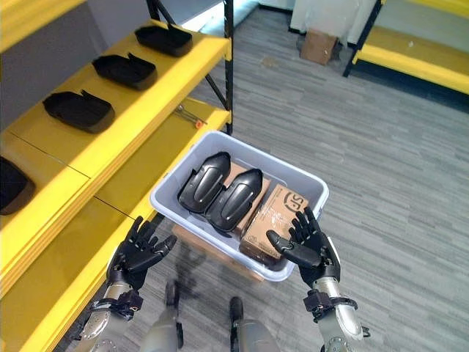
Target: Move parts from the plastic box to the shelf.
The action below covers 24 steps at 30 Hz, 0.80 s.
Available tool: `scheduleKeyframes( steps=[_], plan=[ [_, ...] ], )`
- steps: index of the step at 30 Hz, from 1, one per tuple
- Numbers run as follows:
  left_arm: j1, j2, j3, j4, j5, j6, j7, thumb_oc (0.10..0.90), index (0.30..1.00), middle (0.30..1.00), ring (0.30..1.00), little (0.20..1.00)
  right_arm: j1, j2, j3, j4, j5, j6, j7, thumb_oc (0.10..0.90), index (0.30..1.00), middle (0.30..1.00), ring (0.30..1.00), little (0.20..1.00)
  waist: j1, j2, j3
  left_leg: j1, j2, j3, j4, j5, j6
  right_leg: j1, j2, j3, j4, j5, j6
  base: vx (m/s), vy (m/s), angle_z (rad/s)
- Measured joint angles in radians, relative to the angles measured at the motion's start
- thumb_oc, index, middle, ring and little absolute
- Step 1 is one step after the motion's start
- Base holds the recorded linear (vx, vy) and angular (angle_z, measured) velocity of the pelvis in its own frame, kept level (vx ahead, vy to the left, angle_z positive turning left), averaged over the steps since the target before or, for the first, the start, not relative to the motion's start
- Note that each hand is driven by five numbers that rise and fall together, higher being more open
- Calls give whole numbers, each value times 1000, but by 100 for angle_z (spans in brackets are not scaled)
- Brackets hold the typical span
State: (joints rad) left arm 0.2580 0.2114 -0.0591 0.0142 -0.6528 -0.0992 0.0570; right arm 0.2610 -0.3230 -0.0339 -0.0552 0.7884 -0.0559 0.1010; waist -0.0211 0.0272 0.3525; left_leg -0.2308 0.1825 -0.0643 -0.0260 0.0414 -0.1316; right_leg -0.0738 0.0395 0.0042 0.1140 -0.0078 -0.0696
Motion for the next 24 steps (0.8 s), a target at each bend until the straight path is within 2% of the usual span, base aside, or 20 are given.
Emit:
scheduleKeyframes(
  steps=[1,2,3,4,5,7,9,10,11,12,13,19,24],
  plan=[
    [3,-5,9,1,0,0,0,900,1000,1000,1000,1000,-2,-2,2,-4,-1,5,0,900,1000,1000,1000,1000,6,5,2,16,-9,-4,10,3,3,-2,3,31,2,-4,7,100,170,-109],
    [15,-16,29,0,-1,-2,1,900,1000,1000,1000,1000,-5,1,6,-14,-1,7,5,900,1000,1000,1000,1000,4,27,0,37,-9,-1,20,9,10,7,9,74,-13,-4,9,185,295,-120],
    [21,-23,37,-3,-1,-4,0,900,1000,1000,1000,1000,-7,3,6,-16,-1,7,9,900,1000,1000,1000,1000,3,33,-1,55,-11,-4,18,8,11,4,9,96,-13,-8,15,164,248,-116],
    [27,-34,42,-10,-1,-7,0,900,1000,1000,1000,1000,-3,-4,4,-25,-1,6,11,900,1000,1000,1000,1000,-4,51,-3,77,-9,-2,19,-8,24,-3,9,117,-14,-11,36,173,246,-81],
    [20,-37,44,-9,-2,-7,0,900,1000,1000,1000,1000,-2,0,-4,-25,-1,6,14,900,1000,1000,1000,1000,-9,54,2,68,-18,29,26,29,27,-5,-9,129,-26,-10,55,191,261,-87],
    [0,-33,43,-17,-8,-8,-2,900,1000,1000,1000,1000,20,8,-6,-25,-1,8,11,900,1000,1000,1000,1000,-6,50,2,70,-45,118,28,56,60,11,-76,122,-74,-15,102,180,268,-57],
    [-21,-23,44,-24,-9,-10,-1,900,1000,1000,1000,1000,30,34,2,-25,-1,12,8,900,1000,1000,1000,1000,-13,38,0,82,-83,147,38,74,81,31,-127,115,-100,-18,128,167,300,-16],
    [-25,-6,44,-29,-10,-16,4,900,1000,1000,1000,1000,8,50,41,-25,-3,22,6,900,1000,1000,1000,1000,-10,16,-1,91,-123,190,53,51,119,35,-180,125,-104,-4,158,121,234,-26],
    [-32,6,42,-33,-11,-16,6,900,1000,1000,1000,1000,5,56,51,-26,-4,28,7,900,1000,1000,1000,1000,-5,5,-2,94,-136,209,61,45,121,35,-196,125,-109,5,164,92,176,-36],
    [-30,18,44,-36,-11,-16,8,900,1000,1000,1000,1000,-7,66,56,-28,-5,32,10,900,1000,1000,1000,1000,-3,-10,0,90,-148,222,81,28,132,38,-213,125,-111,23,200,38,109,-23],
    [-26,20,44,-35,-11,-16,14,900,1000,1000,1000,1000,-17,71,57,-27,-5,32,8,900,1000,1000,1000,1000,-4,-15,-2,87,-151,228,93,20,135,39,-221,124,-112,26,209,49,149,-16],
    [-39,49,30,-36,-11,-15,25,900,1000,1000,1000,1000,-72,70,54,-28,-20,33,0,900,1000,1000,1000,1000,-7,-61,-25,90,-148,258,88,5,144,26,-219,126,-125,34,214,64,144,-13],
    [-43,54,24,-36,-10,-13,24,900,1000,1000,1000,1000,-75,67,45,-27,-61,39,-1,900,1000,1000,1000,1000,-18,-87,-43,98,-137,284,69,4,137,6,-204,138,-120,37,216,41,92,-19]
  ],
)
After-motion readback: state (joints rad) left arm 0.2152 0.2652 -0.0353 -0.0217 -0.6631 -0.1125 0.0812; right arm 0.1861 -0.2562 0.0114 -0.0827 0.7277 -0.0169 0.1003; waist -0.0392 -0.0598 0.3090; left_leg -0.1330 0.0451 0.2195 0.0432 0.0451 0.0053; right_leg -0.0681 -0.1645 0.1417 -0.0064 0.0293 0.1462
